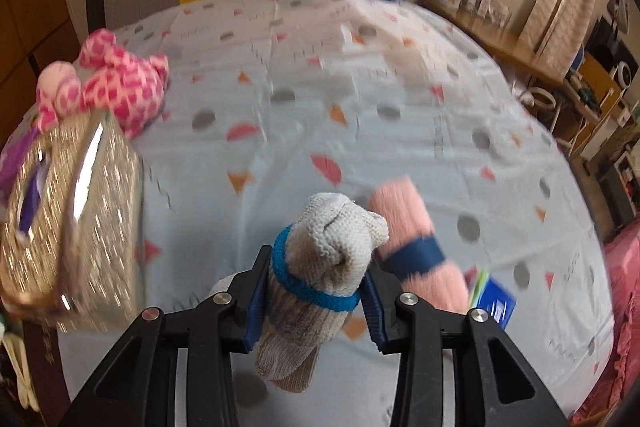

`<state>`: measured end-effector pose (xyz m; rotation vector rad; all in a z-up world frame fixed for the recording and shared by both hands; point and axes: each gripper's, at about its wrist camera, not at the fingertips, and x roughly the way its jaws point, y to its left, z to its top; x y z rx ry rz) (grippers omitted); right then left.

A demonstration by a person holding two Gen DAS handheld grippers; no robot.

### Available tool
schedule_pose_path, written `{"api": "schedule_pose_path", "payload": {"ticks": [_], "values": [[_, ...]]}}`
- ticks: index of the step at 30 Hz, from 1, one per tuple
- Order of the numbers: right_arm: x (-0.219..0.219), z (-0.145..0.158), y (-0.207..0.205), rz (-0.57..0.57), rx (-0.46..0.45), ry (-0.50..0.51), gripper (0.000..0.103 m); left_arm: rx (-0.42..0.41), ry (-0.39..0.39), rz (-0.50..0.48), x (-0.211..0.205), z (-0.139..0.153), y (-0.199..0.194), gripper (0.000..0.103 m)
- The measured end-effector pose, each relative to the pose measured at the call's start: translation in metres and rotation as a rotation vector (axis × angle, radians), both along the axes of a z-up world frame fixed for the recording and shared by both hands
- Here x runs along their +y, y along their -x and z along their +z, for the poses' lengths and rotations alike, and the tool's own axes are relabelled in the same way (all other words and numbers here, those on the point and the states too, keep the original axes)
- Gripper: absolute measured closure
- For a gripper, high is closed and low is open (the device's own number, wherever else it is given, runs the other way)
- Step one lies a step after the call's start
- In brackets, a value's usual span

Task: Organize soft objects
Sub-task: 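Hold the white cloth over the tray with the left gripper while the right gripper carries the glove over, then lower the glove into the tray and open the right gripper while the left gripper releases the white cloth there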

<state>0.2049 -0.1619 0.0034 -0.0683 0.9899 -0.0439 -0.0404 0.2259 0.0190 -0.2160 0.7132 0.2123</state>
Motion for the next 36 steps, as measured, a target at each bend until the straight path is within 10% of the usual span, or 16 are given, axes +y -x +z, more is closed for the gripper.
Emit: {"api": "schedule_pose_path", "payload": {"ticks": [17, 36], "values": [[0.136, 0.108, -0.026, 0.265, -0.263, -0.005, 0.063, 0.005, 0.004, 0.013, 0.007, -0.001, 0.006, 0.099], [0.242, 0.079, 0.056, 0.61, -0.156, -0.119, 0.063, 0.009, 0.013, 0.02, 0.011, -0.002, 0.013, 0.099]]}}
